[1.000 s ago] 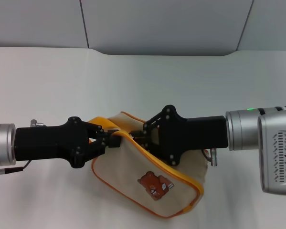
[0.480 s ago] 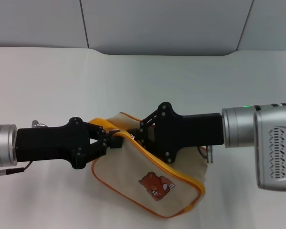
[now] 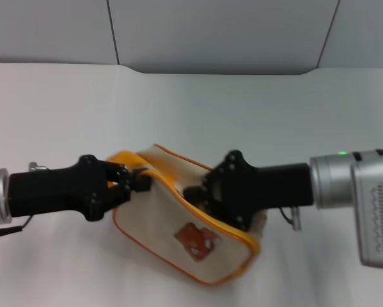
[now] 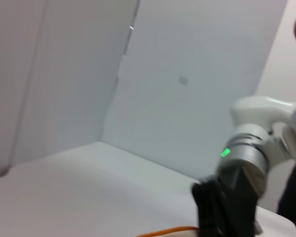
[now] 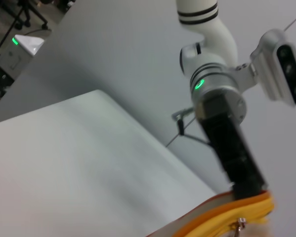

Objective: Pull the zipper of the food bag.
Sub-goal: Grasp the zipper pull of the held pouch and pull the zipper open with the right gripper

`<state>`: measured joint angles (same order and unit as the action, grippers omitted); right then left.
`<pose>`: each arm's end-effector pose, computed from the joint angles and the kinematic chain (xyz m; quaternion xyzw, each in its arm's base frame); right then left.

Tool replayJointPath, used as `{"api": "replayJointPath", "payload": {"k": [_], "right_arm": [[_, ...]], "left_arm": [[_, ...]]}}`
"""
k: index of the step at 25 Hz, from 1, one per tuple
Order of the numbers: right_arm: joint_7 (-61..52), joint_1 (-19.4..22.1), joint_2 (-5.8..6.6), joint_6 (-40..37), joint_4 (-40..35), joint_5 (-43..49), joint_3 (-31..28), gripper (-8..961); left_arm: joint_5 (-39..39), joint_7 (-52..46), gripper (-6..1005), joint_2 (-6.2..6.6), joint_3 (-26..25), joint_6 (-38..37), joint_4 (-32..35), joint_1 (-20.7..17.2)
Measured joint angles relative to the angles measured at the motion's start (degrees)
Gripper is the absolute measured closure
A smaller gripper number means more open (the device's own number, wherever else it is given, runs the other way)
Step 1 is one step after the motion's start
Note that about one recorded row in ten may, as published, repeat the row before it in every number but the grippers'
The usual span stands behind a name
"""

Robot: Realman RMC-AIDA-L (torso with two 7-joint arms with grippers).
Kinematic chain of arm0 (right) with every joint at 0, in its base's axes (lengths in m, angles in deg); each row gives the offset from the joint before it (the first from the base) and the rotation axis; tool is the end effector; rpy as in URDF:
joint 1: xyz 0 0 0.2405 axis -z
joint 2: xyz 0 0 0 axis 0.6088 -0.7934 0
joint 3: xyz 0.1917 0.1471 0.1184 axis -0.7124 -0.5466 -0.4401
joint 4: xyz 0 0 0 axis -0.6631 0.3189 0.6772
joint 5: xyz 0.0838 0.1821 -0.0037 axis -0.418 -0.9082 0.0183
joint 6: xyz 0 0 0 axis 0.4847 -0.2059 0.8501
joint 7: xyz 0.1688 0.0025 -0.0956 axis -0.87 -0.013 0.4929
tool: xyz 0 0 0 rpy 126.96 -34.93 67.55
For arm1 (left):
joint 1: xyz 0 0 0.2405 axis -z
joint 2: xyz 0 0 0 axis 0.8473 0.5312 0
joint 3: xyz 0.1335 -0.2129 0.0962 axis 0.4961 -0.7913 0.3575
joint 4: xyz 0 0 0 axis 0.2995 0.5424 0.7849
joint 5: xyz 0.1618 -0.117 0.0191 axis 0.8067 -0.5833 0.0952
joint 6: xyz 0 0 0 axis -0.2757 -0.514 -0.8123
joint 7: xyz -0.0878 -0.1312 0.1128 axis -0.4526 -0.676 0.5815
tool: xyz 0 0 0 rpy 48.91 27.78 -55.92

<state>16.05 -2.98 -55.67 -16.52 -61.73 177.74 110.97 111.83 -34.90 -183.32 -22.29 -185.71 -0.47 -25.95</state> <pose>0.1739 0.3378 -0.1192 -0.8979 -0.3594 0.2163 0.1334 -0.2395 0.3181 -0.0350 -0.9292 -0.1988 -0.3069 0.0534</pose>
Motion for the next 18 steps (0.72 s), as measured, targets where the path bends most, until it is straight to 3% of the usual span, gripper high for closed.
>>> {"api": "replayJointPath", "payload": {"k": [4, 9, 13, 18], "right_arm": [[-5.74, 6.37, 0.19, -0.72, -8.2, 1.8, 3.18, 952], [-8.79, 11.04, 0.27, -2.43, -12.68, 4.03, 3.06, 951], [-9.03, 12.71, 0.44, -2.9, -13.25, 5.51, 1.96, 951], [-9.22, 14.29, 0.48, -5.03, -12.77, 6.56, -3.7, 951]], "left_arm": [[-0.21, 0.08, 938, 0.36, -2.73, 1.03, -0.05, -0.94], [-0.25, -0.26, 938, 0.34, -3.3, 2.17, -0.33, -1.09], [-0.24, -0.39, 938, 0.09, -4.31, 3.14, -0.48, -1.32], [-0.3, -0.81, 938, -0.03, -5.1, 3.49, -0.55, -1.45]]}}
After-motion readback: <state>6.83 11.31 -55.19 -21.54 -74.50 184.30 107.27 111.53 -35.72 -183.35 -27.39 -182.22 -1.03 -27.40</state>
